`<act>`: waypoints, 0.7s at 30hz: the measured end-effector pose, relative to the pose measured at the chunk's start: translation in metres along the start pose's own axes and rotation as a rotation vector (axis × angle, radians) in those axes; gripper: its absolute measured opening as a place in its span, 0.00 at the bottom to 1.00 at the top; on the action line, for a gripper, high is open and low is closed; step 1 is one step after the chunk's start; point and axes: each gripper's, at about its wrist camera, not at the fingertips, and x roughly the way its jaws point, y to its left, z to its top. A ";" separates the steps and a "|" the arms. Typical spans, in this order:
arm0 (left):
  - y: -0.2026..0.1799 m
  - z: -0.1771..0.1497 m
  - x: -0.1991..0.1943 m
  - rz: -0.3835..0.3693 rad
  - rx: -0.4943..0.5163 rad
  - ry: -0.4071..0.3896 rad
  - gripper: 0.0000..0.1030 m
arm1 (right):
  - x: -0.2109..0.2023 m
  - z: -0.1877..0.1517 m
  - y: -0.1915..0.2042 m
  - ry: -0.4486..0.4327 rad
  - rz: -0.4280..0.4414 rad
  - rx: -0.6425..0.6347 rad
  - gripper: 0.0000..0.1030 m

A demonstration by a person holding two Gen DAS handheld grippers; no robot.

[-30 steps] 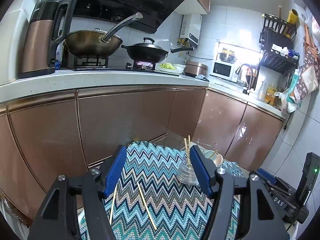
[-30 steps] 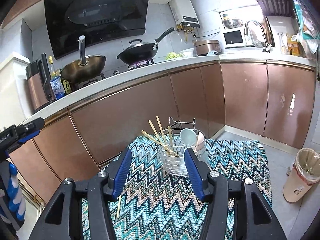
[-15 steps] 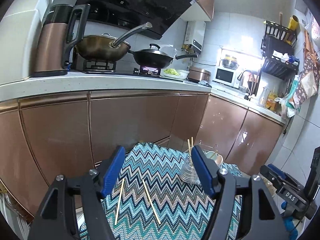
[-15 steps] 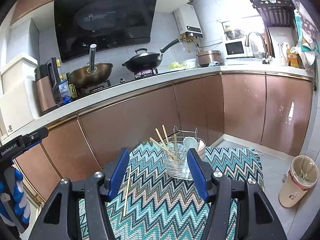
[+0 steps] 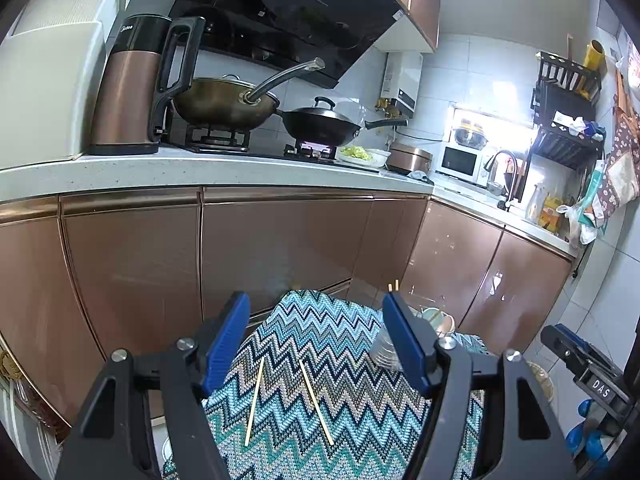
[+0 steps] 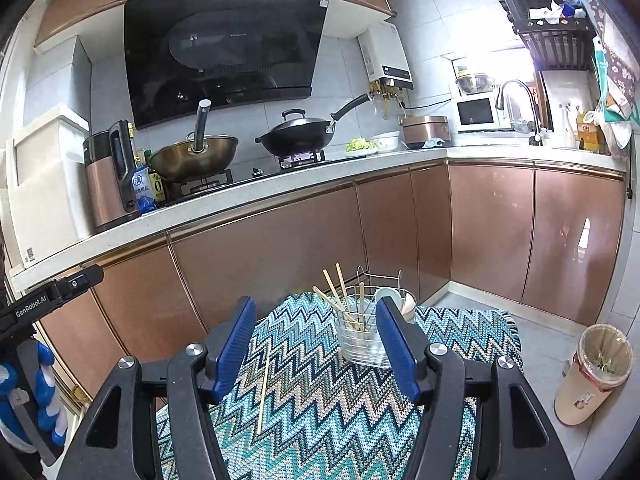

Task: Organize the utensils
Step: 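Withdraw both open tools from the holder and hold above the cloth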

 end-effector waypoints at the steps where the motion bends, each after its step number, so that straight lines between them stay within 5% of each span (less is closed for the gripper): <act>1: -0.001 0.000 -0.001 0.001 0.003 0.000 0.65 | -0.001 0.000 0.000 -0.002 0.001 0.001 0.58; 21: -0.001 -0.006 0.007 0.023 0.031 -0.012 0.66 | 0.006 -0.008 -0.002 0.013 -0.025 0.007 0.62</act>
